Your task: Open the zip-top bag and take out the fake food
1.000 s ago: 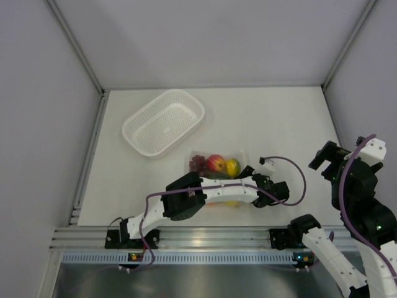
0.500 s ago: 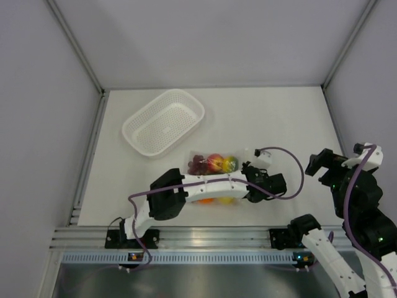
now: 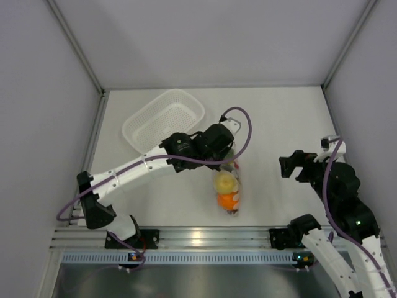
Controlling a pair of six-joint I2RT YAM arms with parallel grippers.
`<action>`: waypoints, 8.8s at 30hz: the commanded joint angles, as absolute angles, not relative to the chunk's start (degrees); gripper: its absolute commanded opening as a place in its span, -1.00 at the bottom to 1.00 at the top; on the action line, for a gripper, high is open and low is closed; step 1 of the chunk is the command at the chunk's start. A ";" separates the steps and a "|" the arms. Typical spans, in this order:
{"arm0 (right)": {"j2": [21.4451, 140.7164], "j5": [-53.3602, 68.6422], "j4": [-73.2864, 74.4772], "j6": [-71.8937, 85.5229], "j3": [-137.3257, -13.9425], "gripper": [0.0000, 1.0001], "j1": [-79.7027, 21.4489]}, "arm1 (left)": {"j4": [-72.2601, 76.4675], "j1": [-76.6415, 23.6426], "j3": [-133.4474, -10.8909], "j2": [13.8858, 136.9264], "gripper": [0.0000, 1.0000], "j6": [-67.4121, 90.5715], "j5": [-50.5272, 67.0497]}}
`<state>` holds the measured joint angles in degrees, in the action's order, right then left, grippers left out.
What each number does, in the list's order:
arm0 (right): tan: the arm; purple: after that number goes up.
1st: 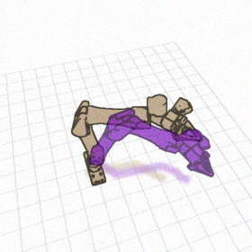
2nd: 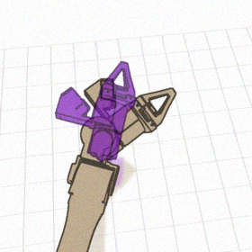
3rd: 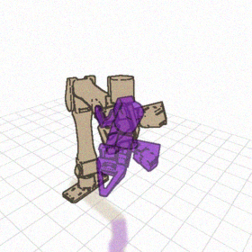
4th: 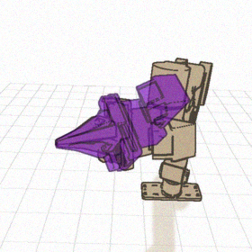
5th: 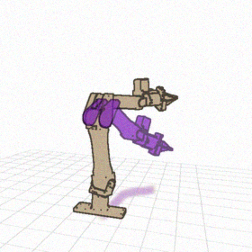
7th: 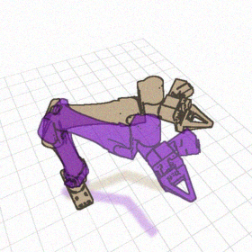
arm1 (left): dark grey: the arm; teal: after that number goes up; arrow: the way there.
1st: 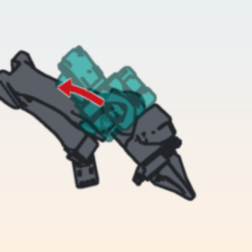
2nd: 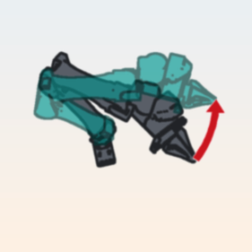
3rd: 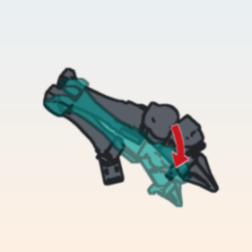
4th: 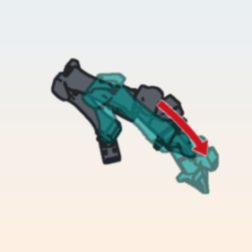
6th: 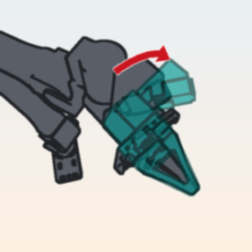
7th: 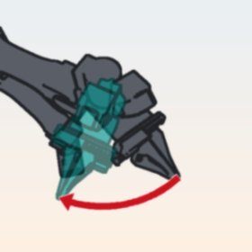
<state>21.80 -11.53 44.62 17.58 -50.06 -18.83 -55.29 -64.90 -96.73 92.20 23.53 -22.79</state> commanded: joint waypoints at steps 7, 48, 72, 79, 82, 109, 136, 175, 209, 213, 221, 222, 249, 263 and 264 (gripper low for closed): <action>21.62 14.84 21.81 17.05 -38.24 0.99 -18.54 | -44.03 -53.36 -78.68 78.05 -1.00 2.74 19.41; 55.27 41.30 -63.09 23.11 -11.69 -0.09 -24.26 | -44.21 -33.84 -76.03 79.10 -1.00 -11.95 53.44; 43.77 11.52 -13.29 17.93 -27.58 -1.00 -37.52 | -42.63 -46.02 -91.04 83.84 0.98 -10.27 20.58; 42.63 8.00 -5.98 16.35 -30.41 -1.00 -40.34 | -41.40 -49.39 -93.08 88.59 0.86 -16.86 16.79; 42.01 8.79 -5.45 16.26 -30.41 -1.00 -40.43 | -41.40 -49.48 -92.90 90.00 0.63 -19.59 17.66; 22.43 3.07 6.33 10.37 -27.86 0.17 -40.43 | -41.48 -49.48 -89.74 82.71 -1.00 -25.48 38.05; 19.42 22.42 -2.29 5.45 -29.44 0.17 -40.43 | -41.48 -48.78 -90.62 82.00 -1.00 -26.01 50.01; 29.79 26.90 3.07 1.32 -35.86 -1.00 -40.52 | -41.84 -45.53 -89.56 83.40 -0.21 -23.91 54.84; 28.92 26.72 3.96 0.44 -34.19 -1.00 -40.69 | -37.97 -50.01 -95.10 91.67 -0.86 -21.53 57.39; 28.48 24.71 3.52 0.44 -33.84 -1.00 -40.61 | -37.97 -50.01 -95.01 91.50 -1.00 -21.36 57.13; 22.16 13.73 0.53 5.52 -31.73 -1.00 -40.61 | -37.97 -49.83 -92.90 90.18 -1.00 -22.32 54.67; 21.28 10.32 0.53 6.23 -31.47 -1.00 -40.69 | -37.97 -49.75 -92.55 89.83 -1.00 -22.41 53.80; 14.76 -25.04 15.90 13.62 -37.88 -1.00 -40.69 | -37.97 -35.87 -77.62 80.77 -1.00 -16.88 37.36; 16.26 -14.70 12.31 10.99 -37.18 -1.00 -40.61 | -38.06 -31.47 -70.66 74.36 -1.00 -12.58 37.18; 16.17 -12.15 11.52 9.51 -36.92 -1.00 -40.61 | -37.97 -31.55 -70.84 74.18 -0.94 -12.13 37.44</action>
<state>16.58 -16.80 19.00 12.29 -34.63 -40.40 -37.58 -32.51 -71.05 76.60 -13.96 38.85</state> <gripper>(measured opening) 0.006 0.103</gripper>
